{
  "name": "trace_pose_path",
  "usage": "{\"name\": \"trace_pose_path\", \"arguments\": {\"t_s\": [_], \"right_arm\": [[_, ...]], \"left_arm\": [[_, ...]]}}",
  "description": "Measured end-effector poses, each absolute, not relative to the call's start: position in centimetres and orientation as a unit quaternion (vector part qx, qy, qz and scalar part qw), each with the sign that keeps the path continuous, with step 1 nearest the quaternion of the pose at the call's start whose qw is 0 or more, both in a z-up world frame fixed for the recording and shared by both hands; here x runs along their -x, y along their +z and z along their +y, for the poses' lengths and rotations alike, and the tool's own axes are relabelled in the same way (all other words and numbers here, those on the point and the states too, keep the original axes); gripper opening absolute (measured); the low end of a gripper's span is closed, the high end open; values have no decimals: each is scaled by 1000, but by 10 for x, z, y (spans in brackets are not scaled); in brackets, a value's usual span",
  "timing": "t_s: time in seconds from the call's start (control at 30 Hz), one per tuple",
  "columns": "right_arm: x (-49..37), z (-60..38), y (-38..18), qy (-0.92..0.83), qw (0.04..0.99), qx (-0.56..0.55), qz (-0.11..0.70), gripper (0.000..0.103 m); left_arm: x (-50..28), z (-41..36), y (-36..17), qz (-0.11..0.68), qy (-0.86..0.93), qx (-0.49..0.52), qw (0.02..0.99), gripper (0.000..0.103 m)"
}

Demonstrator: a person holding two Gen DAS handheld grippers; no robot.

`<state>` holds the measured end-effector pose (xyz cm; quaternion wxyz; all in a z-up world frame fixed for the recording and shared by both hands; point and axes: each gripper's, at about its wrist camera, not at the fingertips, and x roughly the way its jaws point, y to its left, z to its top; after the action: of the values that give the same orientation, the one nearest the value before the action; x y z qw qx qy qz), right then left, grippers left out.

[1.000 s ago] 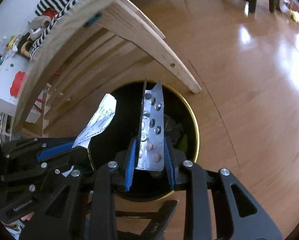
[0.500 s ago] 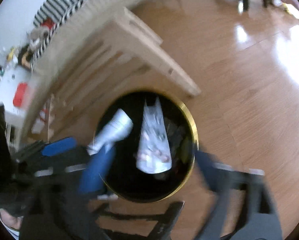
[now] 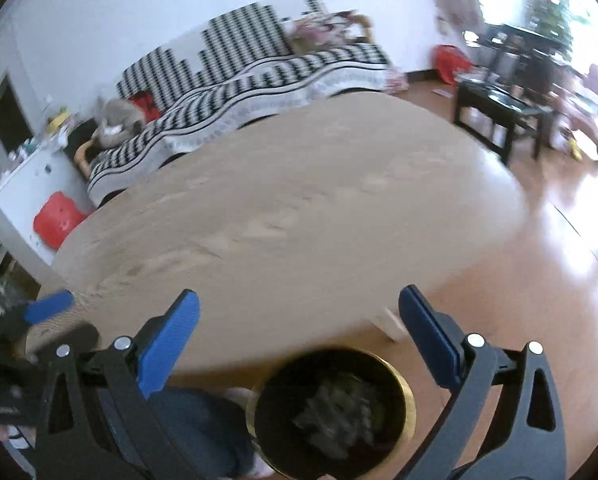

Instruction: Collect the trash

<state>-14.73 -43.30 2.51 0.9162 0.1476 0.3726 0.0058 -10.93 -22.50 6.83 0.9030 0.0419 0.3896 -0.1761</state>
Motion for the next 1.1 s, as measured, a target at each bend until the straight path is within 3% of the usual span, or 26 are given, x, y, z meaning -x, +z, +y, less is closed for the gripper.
{"name": "trace_pose_path", "arguments": {"t_s": [0.43, 0.57, 0.67, 1.1], "right_arm": [[-16, -218, 8, 45, 921, -59, 382, 96], [-22, -195, -10, 31, 926, -8, 376, 96], [-24, -194, -15, 20, 929, 17, 370, 96], [-22, -213, -20, 16, 932, -17, 363, 96]], "left_arm": [[-27, -46, 21, 417, 40, -6, 908, 97], [-36, -25, 11, 386, 47, 16, 921, 97], [-41, -23, 1, 409, 43, 26, 911, 96], [-41, -19, -5, 401, 53, -3, 914, 97]]}}
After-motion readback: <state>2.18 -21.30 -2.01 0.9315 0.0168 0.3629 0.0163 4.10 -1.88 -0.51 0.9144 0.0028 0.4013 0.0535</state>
